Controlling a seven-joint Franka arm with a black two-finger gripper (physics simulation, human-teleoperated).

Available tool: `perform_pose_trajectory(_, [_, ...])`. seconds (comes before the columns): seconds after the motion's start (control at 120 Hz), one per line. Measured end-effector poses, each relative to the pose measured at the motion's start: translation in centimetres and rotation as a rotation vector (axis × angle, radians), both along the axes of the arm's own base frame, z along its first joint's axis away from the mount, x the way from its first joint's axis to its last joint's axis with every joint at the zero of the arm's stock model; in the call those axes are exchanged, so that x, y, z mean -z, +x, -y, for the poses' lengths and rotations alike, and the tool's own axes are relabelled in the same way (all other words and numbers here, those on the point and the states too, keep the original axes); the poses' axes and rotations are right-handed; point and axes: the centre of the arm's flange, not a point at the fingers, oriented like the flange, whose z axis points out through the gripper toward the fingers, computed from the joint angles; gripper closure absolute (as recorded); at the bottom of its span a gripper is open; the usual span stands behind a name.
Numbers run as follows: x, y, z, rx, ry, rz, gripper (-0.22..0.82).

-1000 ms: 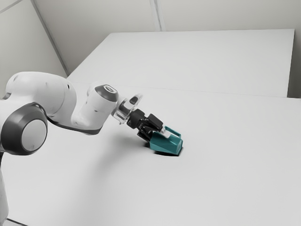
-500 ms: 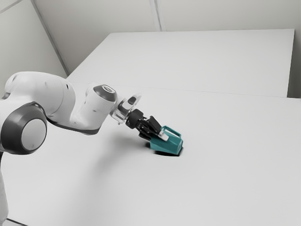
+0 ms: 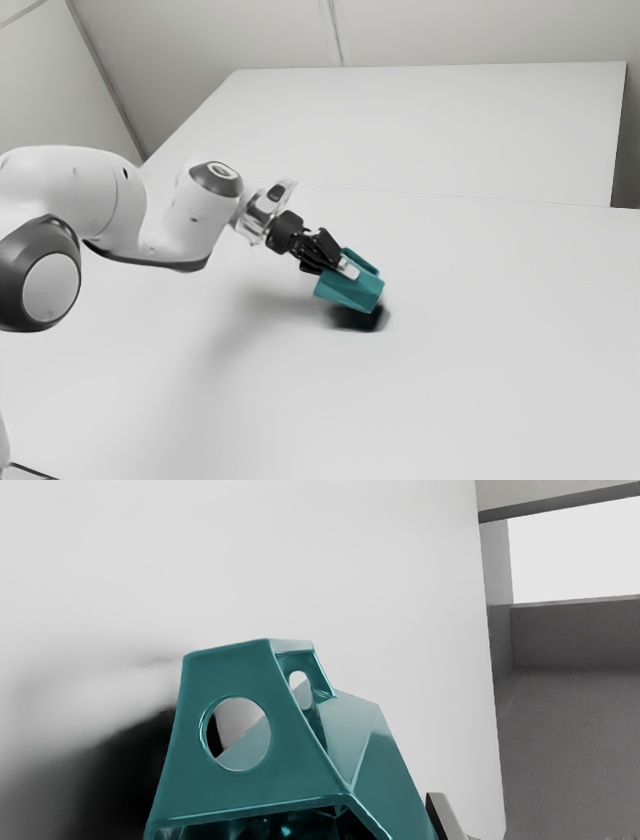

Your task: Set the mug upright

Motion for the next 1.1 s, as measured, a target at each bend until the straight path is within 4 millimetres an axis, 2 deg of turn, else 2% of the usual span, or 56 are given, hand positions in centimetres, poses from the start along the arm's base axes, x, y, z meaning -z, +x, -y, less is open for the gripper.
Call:
perform_pose_trajectory(0.075, [-2.0,0.0,0.0,0.008,0.006,0.034,0.74])
perform_pose_trajectory(0.15, [-4.9,-0.3,-0.3,0.033,0.044,0.082,0.74])
perform_pose_trajectory(0.283, [-9.9,-1.4,-0.7,0.127,0.231,0.175,0.74])
perform_pose_trajectory(0.392, [-12.6,-2.3,-1.1,0.218,0.452,0.238,0.74])
perform_pose_trajectory(0.542, [-14.6,-2.8,-2.4,0.285,0.725,0.283,0.74])
perform_pose_trajectory(0.7, [-14.7,-2.7,-3.7,0.286,0.900,0.295,0.75])
perform_pose_trajectory(0.967, [-10.0,-1.3,-6.8,0.210,0.989,0.241,0.74])
perform_pose_trajectory(1.1, [-7.7,-2.0,-6.5,0.203,1.010,0.228,0.75])
